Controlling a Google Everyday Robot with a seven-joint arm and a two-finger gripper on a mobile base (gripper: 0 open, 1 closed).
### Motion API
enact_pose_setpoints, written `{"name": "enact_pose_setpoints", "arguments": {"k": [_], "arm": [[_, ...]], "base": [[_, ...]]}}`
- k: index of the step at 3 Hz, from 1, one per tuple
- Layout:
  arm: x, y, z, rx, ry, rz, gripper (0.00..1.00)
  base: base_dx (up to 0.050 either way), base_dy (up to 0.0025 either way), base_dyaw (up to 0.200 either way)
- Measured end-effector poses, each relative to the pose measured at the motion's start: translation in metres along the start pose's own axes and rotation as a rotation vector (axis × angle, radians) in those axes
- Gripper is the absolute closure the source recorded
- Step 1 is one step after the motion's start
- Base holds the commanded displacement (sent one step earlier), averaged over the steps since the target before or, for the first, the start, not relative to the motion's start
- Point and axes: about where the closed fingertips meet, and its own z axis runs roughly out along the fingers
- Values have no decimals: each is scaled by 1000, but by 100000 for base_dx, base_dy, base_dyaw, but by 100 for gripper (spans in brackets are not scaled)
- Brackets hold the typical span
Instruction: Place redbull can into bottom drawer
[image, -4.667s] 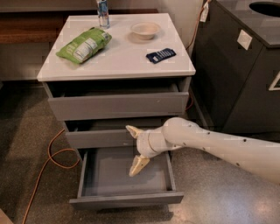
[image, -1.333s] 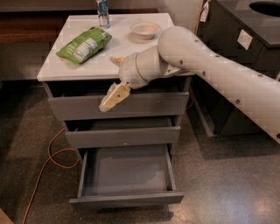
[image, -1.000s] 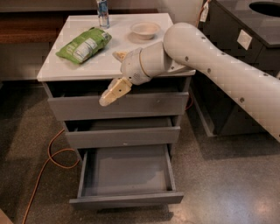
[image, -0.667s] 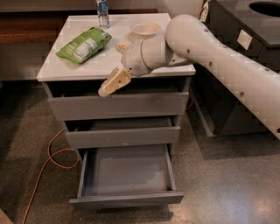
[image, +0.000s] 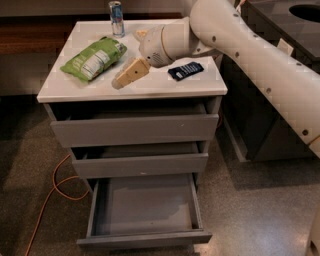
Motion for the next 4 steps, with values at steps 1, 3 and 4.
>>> {"name": "enact_pose_setpoints", "arguments": {"k": [1, 3, 4], "arm": [[0, 0, 0, -1, 0, 0, 0], [0, 0, 1, -1, 0, 0, 0], [1, -2, 5, -19, 7, 25, 0]], "base": [[4999, 1, -18], [2475, 0, -4], [0, 0, 0]]}}
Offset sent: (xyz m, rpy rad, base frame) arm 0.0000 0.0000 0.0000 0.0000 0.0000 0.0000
